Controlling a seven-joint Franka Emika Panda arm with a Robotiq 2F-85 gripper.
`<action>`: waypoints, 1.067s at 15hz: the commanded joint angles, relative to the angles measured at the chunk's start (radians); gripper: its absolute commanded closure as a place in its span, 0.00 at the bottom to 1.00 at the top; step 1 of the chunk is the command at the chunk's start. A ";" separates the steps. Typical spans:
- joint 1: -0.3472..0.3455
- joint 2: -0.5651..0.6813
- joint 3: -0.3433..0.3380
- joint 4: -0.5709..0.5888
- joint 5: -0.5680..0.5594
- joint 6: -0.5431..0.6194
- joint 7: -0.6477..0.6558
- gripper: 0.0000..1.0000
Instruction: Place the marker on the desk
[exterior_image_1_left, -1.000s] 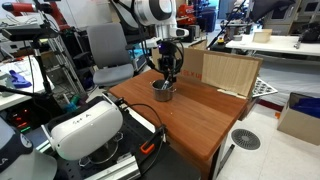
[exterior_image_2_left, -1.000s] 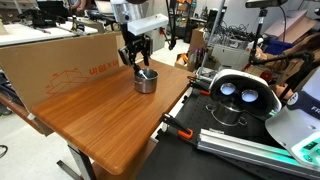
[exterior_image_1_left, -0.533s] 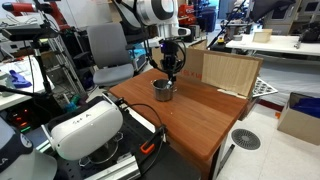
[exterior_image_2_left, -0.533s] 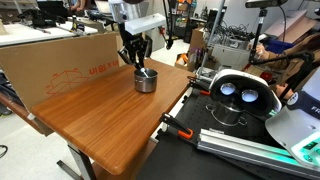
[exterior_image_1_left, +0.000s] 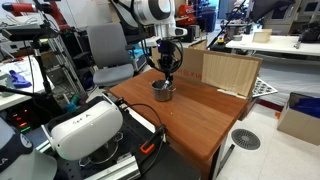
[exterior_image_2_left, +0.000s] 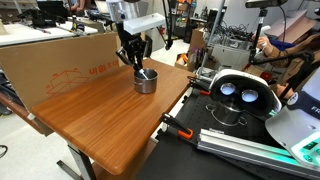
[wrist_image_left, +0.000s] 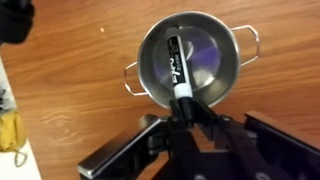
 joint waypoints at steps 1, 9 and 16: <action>-0.005 -0.050 0.013 -0.056 0.061 0.015 -0.038 0.94; -0.032 -0.247 0.021 -0.200 0.193 0.066 -0.086 0.94; -0.054 -0.413 0.035 -0.249 0.372 0.058 -0.177 0.94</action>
